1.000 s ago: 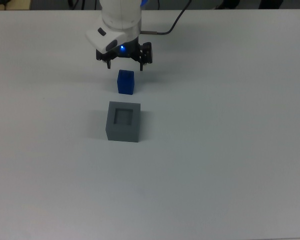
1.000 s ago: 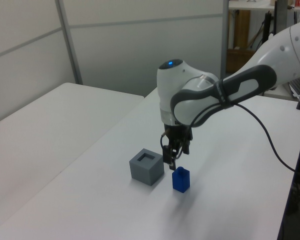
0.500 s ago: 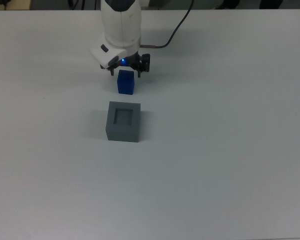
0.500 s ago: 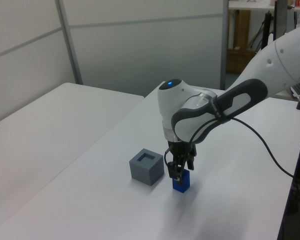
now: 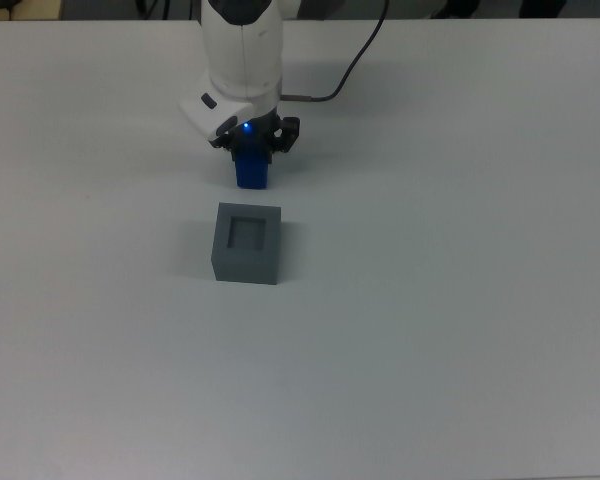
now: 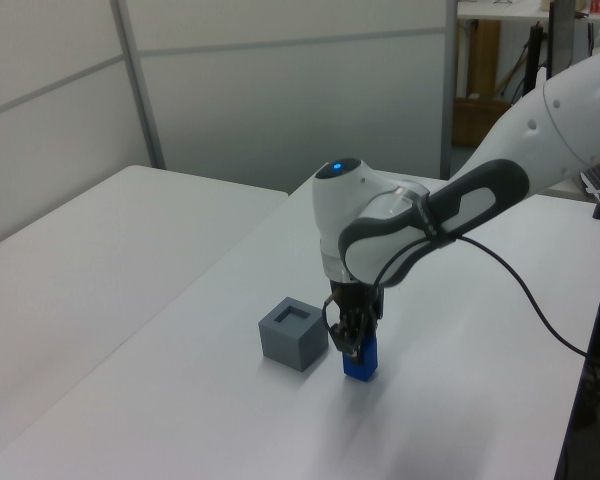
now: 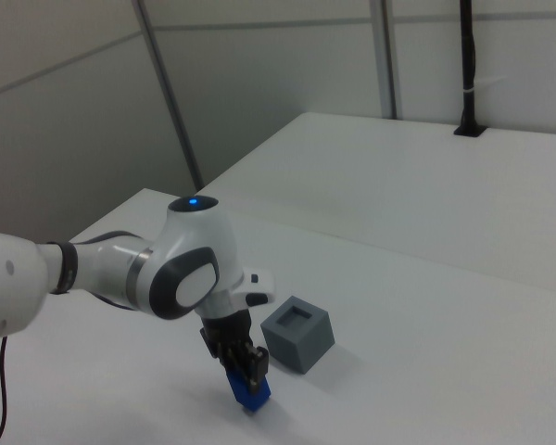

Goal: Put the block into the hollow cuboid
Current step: 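Lift the blue block and carry it over the grey hollow cube's opening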

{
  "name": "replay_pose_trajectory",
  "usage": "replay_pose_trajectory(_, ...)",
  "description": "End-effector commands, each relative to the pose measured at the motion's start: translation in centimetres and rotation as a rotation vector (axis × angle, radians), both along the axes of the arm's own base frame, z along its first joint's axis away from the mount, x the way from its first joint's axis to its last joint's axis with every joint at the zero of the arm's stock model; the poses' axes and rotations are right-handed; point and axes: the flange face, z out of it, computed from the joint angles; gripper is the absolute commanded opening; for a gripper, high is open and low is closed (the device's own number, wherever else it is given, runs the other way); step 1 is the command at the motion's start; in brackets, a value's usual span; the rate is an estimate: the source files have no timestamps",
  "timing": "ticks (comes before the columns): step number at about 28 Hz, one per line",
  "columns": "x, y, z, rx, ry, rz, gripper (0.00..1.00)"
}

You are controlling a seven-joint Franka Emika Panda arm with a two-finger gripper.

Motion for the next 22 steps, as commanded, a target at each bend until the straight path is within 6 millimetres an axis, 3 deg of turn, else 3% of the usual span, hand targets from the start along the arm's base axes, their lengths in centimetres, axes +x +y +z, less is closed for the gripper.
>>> replay_pose_trajectory(1,0.7,-0.2,4.7,-0.017,0.03,0.0,0.0)
replay_pose_trajectory(3,1.4,-0.5,7.0,-0.017,0.029,0.001,0.0)
replay_pose_trajectory(9,3.9,-1.0,11.5,-0.014,-0.052,-0.011,0.02)
replay_pose_trajectory(17,8.1,-0.9,12.1,-0.013,-0.1,-0.019,0.03)
replay_pose_trajectory(22,10.4,-0.6,10.5,-0.004,-0.1,-0.033,0.03)
